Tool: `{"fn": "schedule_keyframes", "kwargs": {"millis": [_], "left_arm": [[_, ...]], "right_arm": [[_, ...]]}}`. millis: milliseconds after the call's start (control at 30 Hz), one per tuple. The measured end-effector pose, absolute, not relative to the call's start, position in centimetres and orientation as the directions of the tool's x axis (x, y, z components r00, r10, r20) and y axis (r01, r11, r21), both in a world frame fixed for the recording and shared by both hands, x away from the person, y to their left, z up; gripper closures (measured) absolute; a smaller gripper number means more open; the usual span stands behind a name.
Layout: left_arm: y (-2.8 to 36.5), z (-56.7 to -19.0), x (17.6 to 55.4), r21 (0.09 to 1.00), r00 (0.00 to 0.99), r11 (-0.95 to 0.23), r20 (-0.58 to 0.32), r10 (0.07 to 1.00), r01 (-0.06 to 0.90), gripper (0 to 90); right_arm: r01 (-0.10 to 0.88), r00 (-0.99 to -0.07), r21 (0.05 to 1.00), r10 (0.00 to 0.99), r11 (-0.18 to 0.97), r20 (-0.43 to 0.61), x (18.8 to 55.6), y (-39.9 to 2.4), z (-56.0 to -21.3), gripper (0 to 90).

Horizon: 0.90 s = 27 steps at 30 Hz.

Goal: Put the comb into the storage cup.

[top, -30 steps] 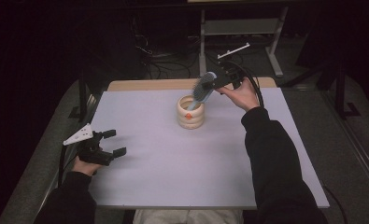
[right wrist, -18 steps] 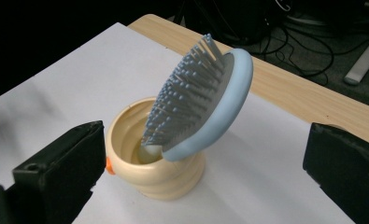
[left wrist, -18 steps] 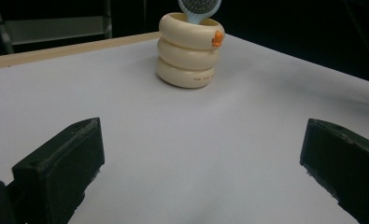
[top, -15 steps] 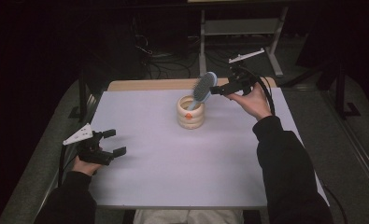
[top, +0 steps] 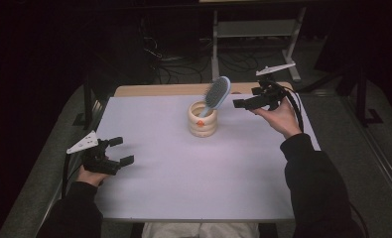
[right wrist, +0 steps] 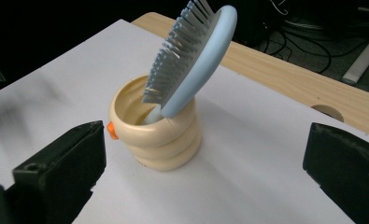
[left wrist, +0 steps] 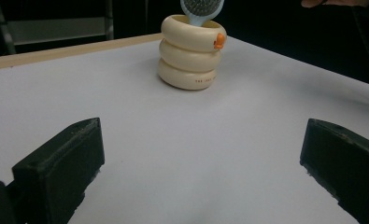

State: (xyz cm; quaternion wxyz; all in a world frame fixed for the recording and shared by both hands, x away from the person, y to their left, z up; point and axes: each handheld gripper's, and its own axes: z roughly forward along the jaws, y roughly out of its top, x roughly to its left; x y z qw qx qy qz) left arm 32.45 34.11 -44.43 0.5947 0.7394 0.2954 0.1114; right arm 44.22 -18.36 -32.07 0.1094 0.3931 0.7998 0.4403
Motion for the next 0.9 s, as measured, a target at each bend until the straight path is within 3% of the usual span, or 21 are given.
{"fn": "schedule_keyframes", "kwargs": {"millis": [900], "left_arm": [[34.2,-44.3,32.4,0.946,0.792,-0.103,-0.196,0.579,0.309,0.0]], "right_arm": [[0.522,-0.672,0.807,0.716,0.277,0.189,39.2,-22.0,-35.1,0.0]]}}
